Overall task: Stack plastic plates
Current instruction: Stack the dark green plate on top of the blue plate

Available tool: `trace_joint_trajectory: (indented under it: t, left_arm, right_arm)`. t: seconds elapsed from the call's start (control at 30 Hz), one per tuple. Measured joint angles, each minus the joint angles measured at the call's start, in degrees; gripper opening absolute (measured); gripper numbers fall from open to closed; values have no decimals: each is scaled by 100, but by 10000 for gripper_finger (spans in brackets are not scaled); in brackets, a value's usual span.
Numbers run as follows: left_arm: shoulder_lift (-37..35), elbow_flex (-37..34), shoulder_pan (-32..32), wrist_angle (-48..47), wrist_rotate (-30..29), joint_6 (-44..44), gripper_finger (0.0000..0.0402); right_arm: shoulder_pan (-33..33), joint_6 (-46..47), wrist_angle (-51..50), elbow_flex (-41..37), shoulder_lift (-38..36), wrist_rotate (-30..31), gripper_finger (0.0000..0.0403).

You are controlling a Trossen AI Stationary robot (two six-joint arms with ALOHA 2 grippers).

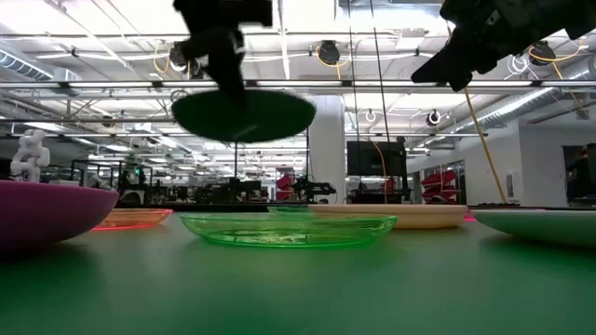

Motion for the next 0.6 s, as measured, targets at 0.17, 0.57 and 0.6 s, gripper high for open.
trace_joint_trajectory:
  t: [0.17,0.57,0.6]
  left_arm:
    - [-4,534,-193,-80,30,1365,12]
    - [141,715,-609,375,510,2523,12]
    - [186,713,-678,373,524,2580,12]
  right_arm:
    - [352,37,-363,236,-45,7,4]
    - [1364,671,-3193,2178,50,402,4]
    - [1472,749,-3403,2347,101,488,4]
